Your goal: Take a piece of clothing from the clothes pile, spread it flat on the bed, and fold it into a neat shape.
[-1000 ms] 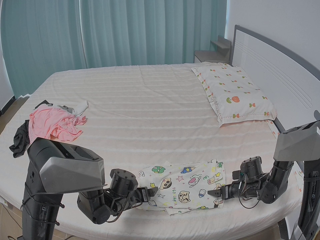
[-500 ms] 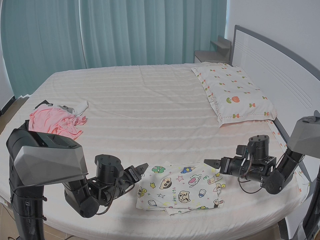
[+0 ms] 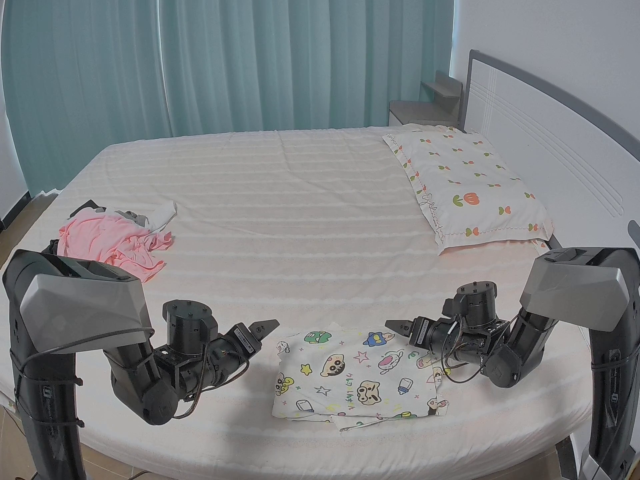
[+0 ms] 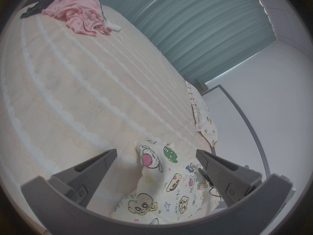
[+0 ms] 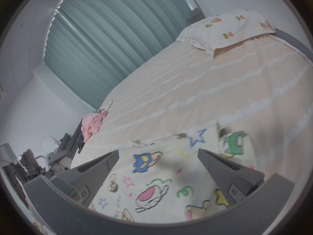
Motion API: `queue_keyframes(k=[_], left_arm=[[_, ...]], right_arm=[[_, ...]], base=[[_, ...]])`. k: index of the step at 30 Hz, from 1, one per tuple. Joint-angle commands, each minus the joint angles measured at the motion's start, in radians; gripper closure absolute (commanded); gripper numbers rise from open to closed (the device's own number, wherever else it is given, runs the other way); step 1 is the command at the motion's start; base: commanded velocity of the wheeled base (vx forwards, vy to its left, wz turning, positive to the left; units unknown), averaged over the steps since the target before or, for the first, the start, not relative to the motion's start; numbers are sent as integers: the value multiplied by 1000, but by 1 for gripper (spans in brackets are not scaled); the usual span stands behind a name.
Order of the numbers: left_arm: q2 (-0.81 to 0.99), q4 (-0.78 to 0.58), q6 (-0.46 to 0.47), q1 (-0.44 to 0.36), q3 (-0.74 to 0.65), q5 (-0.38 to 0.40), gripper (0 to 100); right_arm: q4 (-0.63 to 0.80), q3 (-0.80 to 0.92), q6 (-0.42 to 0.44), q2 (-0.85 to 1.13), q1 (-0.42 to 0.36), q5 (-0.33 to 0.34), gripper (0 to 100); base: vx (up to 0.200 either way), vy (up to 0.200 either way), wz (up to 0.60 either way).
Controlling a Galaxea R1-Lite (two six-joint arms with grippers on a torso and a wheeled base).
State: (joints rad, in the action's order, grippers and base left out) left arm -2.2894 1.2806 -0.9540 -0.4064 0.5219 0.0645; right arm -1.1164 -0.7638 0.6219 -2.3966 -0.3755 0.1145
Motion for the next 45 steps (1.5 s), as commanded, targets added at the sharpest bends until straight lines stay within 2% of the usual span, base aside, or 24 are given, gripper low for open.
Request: queue_keyframes(k=[1,4,9,17,22,27,35,45], left_arm=[[-75,2,6,-28,56,1,0],[-76,-3,15,-38,70,1,0],[-104,-32,49,-63,171,3,0],[-117,-139,51,-54,245,3,0],[-121,-142,51,-45,250,3,0],[-140,-142,51,-72,263,1,0],[-197,-167,47,-77,388,-41,0],[-122,-314,49,-84,302,-38,0]], right_arm=[[-60,35,42,24,18,-27,0],[-100,64,58,39,26,-29,0],[-183,121,64,70,53,-25,0],[-189,130,68,74,56,-25,0],[-189,130,70,73,56,-25,0],[-189,132,70,71,55,-29,0],[-189,133,70,73,53,-32,0],[-209,139,68,68,53,-32,0]], base=[[0,0,0],[0,0,0],[0,0,0],[0,0,0],[0,0,0],[0,0,0],[0,0,0],[0,0,0]])
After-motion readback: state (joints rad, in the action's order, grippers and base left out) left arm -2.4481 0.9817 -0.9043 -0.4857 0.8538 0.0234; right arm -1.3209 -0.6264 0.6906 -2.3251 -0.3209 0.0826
